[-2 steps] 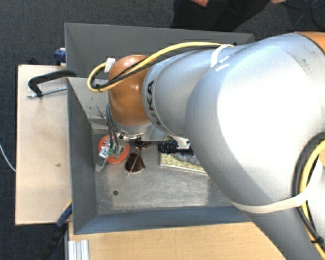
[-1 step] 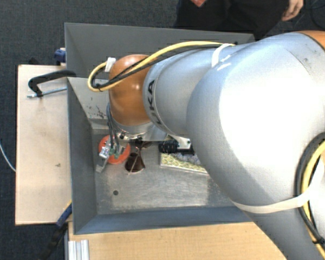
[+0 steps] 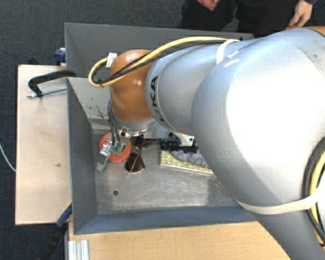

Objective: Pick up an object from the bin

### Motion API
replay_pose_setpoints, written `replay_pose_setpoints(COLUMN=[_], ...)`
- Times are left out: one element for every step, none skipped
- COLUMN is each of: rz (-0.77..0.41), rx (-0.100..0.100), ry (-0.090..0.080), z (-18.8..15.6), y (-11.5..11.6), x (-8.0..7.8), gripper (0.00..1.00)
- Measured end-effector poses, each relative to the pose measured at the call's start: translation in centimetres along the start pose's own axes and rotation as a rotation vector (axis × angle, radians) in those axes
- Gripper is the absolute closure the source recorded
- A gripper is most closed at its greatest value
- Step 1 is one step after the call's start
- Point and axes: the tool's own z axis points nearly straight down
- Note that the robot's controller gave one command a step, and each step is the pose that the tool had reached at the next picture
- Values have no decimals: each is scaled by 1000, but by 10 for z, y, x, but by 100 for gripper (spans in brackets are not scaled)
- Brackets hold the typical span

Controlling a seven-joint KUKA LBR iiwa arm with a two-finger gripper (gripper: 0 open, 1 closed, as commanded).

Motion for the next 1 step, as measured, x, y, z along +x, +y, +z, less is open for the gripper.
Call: replay_pose_setpoints(rz=[-1], rx=[-4], ry=[-4], z=[-14], y=[1], x=[-1], gripper=[100])
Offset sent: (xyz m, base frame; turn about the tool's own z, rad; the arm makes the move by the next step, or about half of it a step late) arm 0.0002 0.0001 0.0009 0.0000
